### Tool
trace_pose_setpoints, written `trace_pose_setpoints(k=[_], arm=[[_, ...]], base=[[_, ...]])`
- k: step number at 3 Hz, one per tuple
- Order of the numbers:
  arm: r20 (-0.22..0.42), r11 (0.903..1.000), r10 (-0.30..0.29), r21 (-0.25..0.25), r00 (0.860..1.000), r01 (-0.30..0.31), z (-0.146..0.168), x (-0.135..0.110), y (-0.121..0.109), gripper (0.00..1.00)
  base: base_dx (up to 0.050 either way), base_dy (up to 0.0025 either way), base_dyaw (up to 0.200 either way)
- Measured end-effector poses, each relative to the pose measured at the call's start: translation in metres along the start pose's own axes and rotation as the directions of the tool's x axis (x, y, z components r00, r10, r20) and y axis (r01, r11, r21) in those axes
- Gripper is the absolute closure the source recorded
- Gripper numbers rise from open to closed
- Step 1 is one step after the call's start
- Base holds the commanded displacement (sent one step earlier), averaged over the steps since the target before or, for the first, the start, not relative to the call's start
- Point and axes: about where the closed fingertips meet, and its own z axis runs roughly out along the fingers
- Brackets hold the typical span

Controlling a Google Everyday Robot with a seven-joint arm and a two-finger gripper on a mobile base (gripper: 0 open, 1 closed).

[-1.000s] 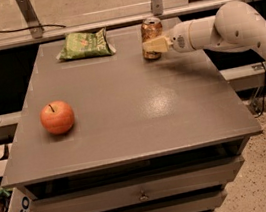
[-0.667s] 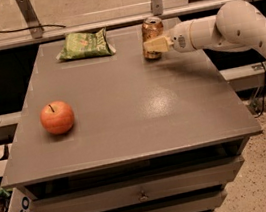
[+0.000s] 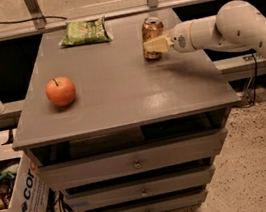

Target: Move orange can near apple

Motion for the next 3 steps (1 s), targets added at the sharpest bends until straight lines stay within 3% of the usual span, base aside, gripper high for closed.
trace_pose_setpoints(k=[1, 2, 3], arm=[[0.028, 0.996, 0.003, -0.09, 1.0, 0.0, 0.011, -0.018, 0.049, 1.0], [0.028, 0.996, 0.003, -0.09, 1.0, 0.0, 0.011, -0.018, 0.049, 1.0], [0.049, 0.9877, -0.001, -0.156, 0.999, 0.008, 0.013, -0.022, 0.075, 1.0]], base=[[0.0, 0.0, 0.0], [0.0, 0.0, 0.0], [0.0, 0.0, 0.0]])
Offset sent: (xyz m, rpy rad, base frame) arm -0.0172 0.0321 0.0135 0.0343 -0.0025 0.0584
